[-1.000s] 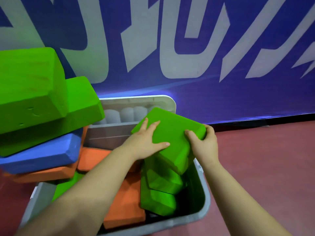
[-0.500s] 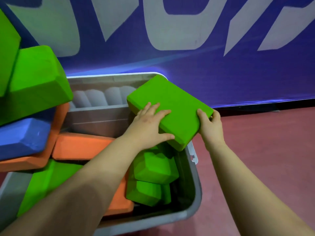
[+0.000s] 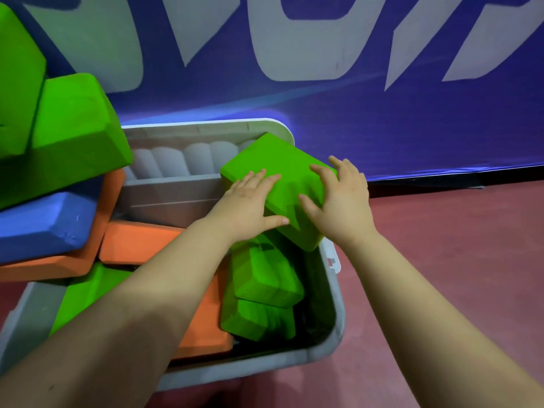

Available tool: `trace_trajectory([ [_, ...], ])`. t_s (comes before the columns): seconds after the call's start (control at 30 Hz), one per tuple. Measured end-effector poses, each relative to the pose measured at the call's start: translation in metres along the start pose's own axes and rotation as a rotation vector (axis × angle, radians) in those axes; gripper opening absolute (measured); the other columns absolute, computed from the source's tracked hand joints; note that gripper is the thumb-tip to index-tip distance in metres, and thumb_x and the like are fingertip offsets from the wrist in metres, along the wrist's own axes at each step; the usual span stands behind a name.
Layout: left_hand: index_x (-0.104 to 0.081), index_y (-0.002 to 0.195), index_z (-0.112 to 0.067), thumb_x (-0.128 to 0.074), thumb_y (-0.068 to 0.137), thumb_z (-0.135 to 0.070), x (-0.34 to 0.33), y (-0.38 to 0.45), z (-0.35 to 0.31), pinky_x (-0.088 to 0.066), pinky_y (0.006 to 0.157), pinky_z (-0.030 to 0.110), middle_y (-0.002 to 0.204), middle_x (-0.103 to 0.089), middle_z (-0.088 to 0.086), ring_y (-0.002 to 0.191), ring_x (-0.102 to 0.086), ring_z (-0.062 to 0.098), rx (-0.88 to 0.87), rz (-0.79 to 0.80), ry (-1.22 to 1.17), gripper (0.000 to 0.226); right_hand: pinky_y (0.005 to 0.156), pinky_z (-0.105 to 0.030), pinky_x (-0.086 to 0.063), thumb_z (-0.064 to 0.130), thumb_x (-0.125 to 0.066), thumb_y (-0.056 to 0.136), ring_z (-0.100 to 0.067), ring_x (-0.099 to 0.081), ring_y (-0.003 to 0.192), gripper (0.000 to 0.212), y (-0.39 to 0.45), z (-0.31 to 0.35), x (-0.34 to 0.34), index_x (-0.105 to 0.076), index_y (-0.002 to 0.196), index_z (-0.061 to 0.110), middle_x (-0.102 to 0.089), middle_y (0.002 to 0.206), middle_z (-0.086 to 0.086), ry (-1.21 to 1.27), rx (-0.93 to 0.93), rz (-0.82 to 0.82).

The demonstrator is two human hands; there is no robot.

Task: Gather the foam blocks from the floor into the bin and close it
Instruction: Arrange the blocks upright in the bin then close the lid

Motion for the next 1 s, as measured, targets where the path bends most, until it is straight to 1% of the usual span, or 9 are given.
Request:
trace_trajectory([
  [0.13, -0.015, 0.15, -0.024, -0.059, 0.082, -0.055, 0.014, -0.028, 0.032, -0.01, 0.12, 0.039, 0.16, -0.01, 0.007, 0.147, -0.01, 0.025, 0.016, -0.024, 0.115, 0.087, 0.107, -0.059, -0.027, 0.039, -0.063, 0.073, -0.041, -0.043, 0.13, 0.058, -0.012, 0.064, -0.004, -0.059, 0.124, 0.012, -0.053, 0.133, -0.021, -0.056, 0.202, 0.024],
  [0.27, -0.019, 0.149, -0.023, -0.06, 0.081, -0.055, -0.001, -0.069, 0.085, -0.009, 0.119, 0.039, 0.159, -0.013, 0.007, 0.147, -0.013, 0.024, 0.111, 0.051, 0.151, 0.086, 0.101, -0.061, -0.033, 0.04, -0.064, 0.066, -0.038, -0.055, 0.119, 0.053, -0.049, 0.114, -0.038, -0.066, 0.113, 0.015, -0.064, 0.119, -0.016, -0.104, 0.345, 0.093],
  [0.37, -0.02, 0.149, -0.023, -0.061, 0.08, -0.056, -0.028, -0.091, 0.107, -0.01, 0.119, 0.039, 0.159, -0.014, 0.007, 0.146, -0.015, 0.024, 0.136, 0.136, 0.118, 0.087, 0.097, -0.058, -0.041, 0.04, -0.075, 0.061, -0.037, -0.06, 0.112, 0.055, -0.078, 0.117, -0.083, -0.066, 0.109, 0.015, -0.066, 0.113, -0.015, -0.16, 0.371, 0.227],
  [0.43, -0.021, 0.149, -0.023, -0.062, 0.08, -0.054, -0.047, -0.093, 0.104, -0.015, 0.118, 0.037, 0.158, -0.017, 0.008, 0.145, -0.02, 0.023, 0.097, 0.17, 0.088, 0.086, 0.102, -0.051, -0.041, 0.041, -0.075, 0.066, -0.038, -0.053, 0.12, 0.062, -0.09, 0.103, -0.109, -0.06, 0.12, 0.014, -0.059, 0.125, -0.018, -0.185, 0.294, 0.364],
  [0.53, -0.023, 0.148, -0.022, -0.065, 0.081, -0.049, -0.077, -0.087, 0.093, -0.025, 0.115, 0.035, 0.156, -0.024, 0.007, 0.142, -0.028, 0.022, 0.037, 0.197, -0.02, 0.084, 0.109, -0.043, -0.035, 0.051, -0.068, 0.076, -0.033, -0.032, 0.136, 0.078, -0.102, 0.074, -0.134, -0.037, 0.141, 0.022, -0.035, 0.147, -0.016, -0.185, 0.13, 0.544],
  [0.6, -0.023, 0.148, -0.022, -0.068, 0.08, -0.046, -0.096, -0.083, 0.091, -0.031, 0.111, 0.032, 0.152, -0.031, 0.007, 0.138, -0.035, 0.023, 0.045, 0.22, -0.126, 0.085, 0.109, -0.042, -0.035, 0.051, -0.07, 0.075, -0.033, -0.029, 0.138, 0.085, -0.106, 0.061, -0.144, -0.026, 0.145, 0.031, -0.024, 0.152, -0.016, -0.125, 0.064, 0.627],
  [0.7, -0.021, 0.147, -0.022, -0.072, 0.076, -0.045, -0.123, -0.081, 0.09, -0.04, 0.103, 0.034, 0.139, -0.049, 0.014, 0.125, -0.049, 0.029, 0.095, 0.259, -0.195, 0.09, 0.109, -0.043, -0.037, 0.041, -0.078, 0.069, -0.037, -0.028, 0.14, 0.098, -0.108, 0.055, -0.155, -0.018, 0.147, 0.038, -0.009, 0.157, -0.019, -0.061, 0.072, 0.726],
  [0.83, -0.022, 0.143, -0.025, -0.075, 0.074, -0.041, -0.134, -0.08, 0.09, -0.044, 0.099, 0.038, 0.13, -0.057, 0.014, 0.12, -0.055, 0.026, 0.16, 0.211, -0.35, 0.088, 0.103, -0.041, -0.041, 0.039, -0.073, 0.077, -0.036, -0.033, 0.137, 0.086, -0.105, 0.056, -0.153, -0.022, 0.146, 0.038, -0.007, 0.159, -0.015, -0.08, 0.112, 0.712],
  [1.0, -0.027, 0.146, -0.03, -0.075, 0.078, -0.028, -0.11, -0.092, 0.108, -0.041, 0.107, 0.03, 0.136, -0.053, 0.005, 0.124, -0.052, 0.011, 0.177, 0.134, -0.586, 0.083, 0.101, -0.038, -0.041, 0.053, -0.062, 0.08, -0.032, -0.039, 0.135, 0.079, -0.095, 0.08, -0.136, -0.021, 0.146, 0.039, -0.014, 0.159, -0.009, -0.099, 0.176, 0.617],
])
Point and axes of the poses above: each hand's wrist, its own y-axis towards the middle knuckle, its own x-axis out of the back of the hand, z = x × y, the point moved 9 cm from there along y, towards the middle knuckle
